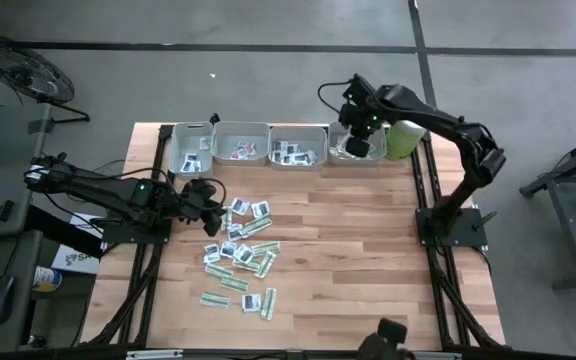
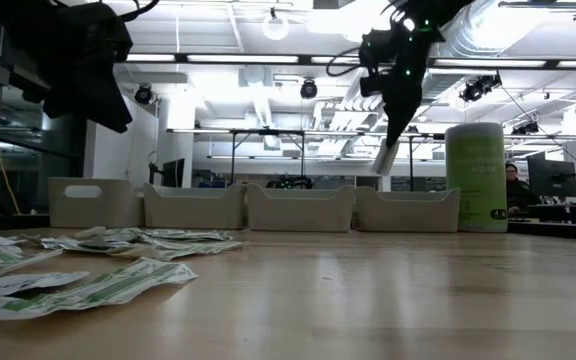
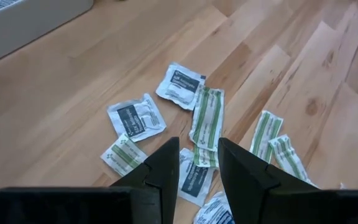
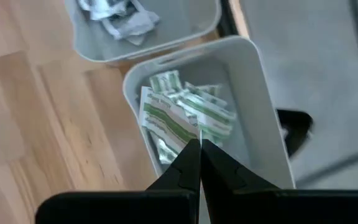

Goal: Pick & Place First Aid Supplies
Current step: Put the green bandage into the right gray bin

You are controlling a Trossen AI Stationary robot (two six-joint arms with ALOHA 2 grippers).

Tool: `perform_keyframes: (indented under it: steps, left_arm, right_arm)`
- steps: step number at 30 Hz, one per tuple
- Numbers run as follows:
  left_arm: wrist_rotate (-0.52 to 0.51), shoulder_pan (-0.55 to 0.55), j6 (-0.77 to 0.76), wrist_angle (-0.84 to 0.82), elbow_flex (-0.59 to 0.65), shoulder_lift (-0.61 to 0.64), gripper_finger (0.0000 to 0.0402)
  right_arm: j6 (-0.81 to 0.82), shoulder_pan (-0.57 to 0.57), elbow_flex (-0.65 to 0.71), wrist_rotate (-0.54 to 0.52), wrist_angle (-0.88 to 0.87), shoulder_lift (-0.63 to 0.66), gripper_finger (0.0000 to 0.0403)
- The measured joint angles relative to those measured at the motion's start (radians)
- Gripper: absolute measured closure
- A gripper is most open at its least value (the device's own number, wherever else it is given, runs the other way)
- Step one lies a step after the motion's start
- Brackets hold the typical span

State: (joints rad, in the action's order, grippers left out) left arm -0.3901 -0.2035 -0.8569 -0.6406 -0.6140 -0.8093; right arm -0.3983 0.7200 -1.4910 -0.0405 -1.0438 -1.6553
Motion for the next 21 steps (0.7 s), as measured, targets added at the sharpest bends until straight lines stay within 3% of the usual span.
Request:
perform_keyframes:
  steps: [10, 21]
  left_arm:
    - [-0.021, 0.0, -0.072, 0.013, 0.0, 0.0, 0.0291]
    - [-0.042, 0.0, -0.121, 0.024, 0.0, 0.0, 0.0291]
  right_arm:
    - [-0.137, 0.108, 0.0, 0.126, 0.043, -0.12, 0.0403]
    - [-0.167, 0.131, 0.0, 0.124, 0.072, -0.209, 0.0402]
